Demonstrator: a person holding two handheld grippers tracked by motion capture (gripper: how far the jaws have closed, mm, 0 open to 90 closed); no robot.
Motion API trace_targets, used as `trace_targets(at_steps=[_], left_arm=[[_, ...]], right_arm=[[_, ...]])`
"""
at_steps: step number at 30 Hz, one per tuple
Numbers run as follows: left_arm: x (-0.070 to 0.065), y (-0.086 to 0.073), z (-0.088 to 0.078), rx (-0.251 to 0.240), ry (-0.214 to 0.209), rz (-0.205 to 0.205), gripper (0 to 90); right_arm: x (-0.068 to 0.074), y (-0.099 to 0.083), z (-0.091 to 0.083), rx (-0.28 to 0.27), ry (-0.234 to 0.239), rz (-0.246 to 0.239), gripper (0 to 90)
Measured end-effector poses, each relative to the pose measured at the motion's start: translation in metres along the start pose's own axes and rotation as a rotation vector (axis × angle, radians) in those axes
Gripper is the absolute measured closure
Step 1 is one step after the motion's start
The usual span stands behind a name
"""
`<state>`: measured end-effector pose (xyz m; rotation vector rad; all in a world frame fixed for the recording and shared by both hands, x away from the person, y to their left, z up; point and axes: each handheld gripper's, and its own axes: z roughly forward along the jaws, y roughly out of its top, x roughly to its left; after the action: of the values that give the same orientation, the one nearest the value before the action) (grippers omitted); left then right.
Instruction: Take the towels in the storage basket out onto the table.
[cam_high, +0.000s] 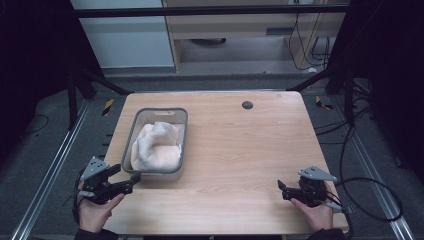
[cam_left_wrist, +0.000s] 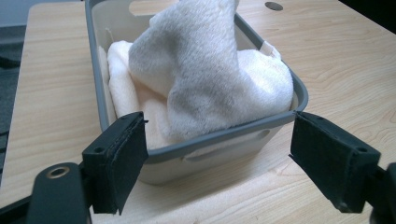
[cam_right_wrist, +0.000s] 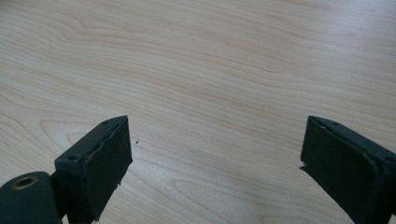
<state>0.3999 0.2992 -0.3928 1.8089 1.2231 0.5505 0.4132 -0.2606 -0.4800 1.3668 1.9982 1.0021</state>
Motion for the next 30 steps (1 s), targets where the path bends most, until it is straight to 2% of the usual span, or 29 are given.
trace_targets(at_steps=[9, 22, 30], left_arm=[[-0.005, 0.016, 0.002, 0.008, -0.01, 0.034, 17.9], [-0.005, 0.034, 0.008, 0.045, -0.028, 0.037, 19.5], [-0.005, 0.045, 0.014, 0.073, -0.013, 0.059, 19.8]], right_arm=[[0.0, 0.0, 0.0, 0.004, -0.004, -0.001, 8.8], [-0.001, 0.0, -0.001, 0.003, -0.011, 0.001, 8.9], [-0.001, 0.0, -0.001, -0.005, -0.012, -0.003, 10.3]])
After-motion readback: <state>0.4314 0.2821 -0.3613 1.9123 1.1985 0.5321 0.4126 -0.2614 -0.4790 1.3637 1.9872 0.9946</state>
